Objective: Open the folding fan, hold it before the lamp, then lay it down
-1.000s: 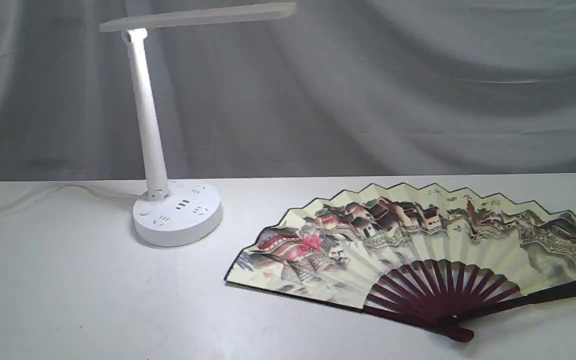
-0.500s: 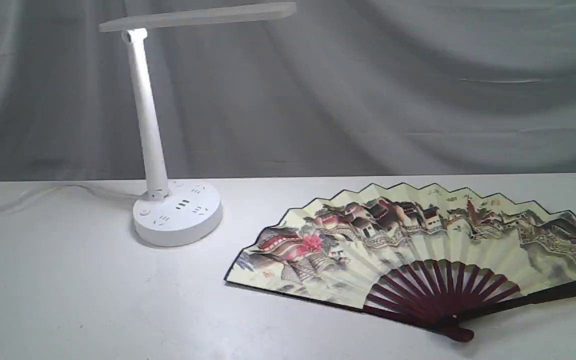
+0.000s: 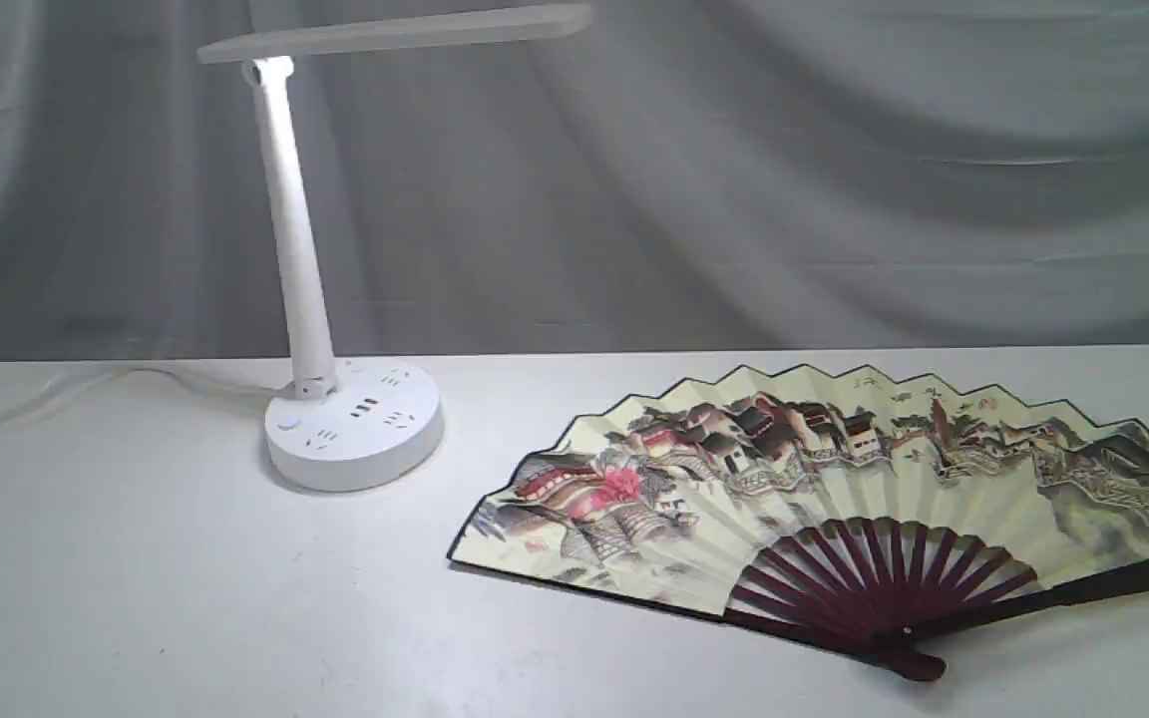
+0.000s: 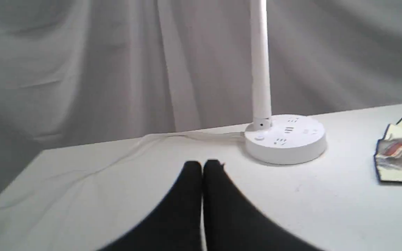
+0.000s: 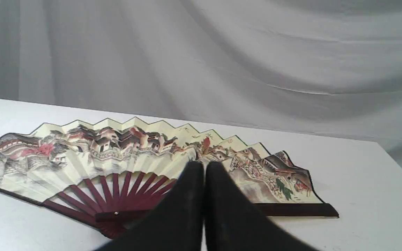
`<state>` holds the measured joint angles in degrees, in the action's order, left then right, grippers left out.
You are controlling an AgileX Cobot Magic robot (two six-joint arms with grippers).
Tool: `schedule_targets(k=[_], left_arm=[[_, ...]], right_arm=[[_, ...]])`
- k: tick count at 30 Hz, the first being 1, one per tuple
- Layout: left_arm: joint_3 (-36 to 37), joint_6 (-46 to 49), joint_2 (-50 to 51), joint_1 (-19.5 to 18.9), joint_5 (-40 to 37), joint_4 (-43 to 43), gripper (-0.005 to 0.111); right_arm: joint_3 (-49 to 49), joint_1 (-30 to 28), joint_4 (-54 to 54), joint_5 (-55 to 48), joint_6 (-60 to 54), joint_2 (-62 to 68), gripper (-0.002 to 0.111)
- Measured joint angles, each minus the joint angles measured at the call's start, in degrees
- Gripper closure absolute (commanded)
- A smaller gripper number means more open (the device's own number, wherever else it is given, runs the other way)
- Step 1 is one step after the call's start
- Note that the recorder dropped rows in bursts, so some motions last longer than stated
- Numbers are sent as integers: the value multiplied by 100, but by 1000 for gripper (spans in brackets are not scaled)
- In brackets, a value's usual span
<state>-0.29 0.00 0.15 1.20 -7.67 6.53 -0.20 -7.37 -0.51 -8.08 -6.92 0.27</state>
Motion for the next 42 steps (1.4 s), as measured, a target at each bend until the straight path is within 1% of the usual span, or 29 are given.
schedule_targets(k=[3, 8, 13, 18, 23, 30, 42], left_arm=[[0, 0, 0, 0, 0, 368, 107], [0, 0, 0, 0, 0, 407, 107], [0, 0, 0, 0, 0, -380, 107], [0, 0, 0, 0, 0, -611, 107], [0, 0, 0, 0, 0, -587, 107], [0, 0, 0, 0, 0, -272, 107], [0, 0, 0, 0, 0, -247, 107]], right_arm=[[0, 0, 0, 0, 0, 0, 108], [0, 0, 0, 0, 0, 0, 108], [0, 0, 0, 0, 0, 0, 108], [0, 0, 0, 0, 0, 0, 108], [0, 0, 0, 0, 0, 0, 108], [0, 0, 0, 0, 0, 0, 108], [0, 0, 0, 0, 0, 0, 108]])
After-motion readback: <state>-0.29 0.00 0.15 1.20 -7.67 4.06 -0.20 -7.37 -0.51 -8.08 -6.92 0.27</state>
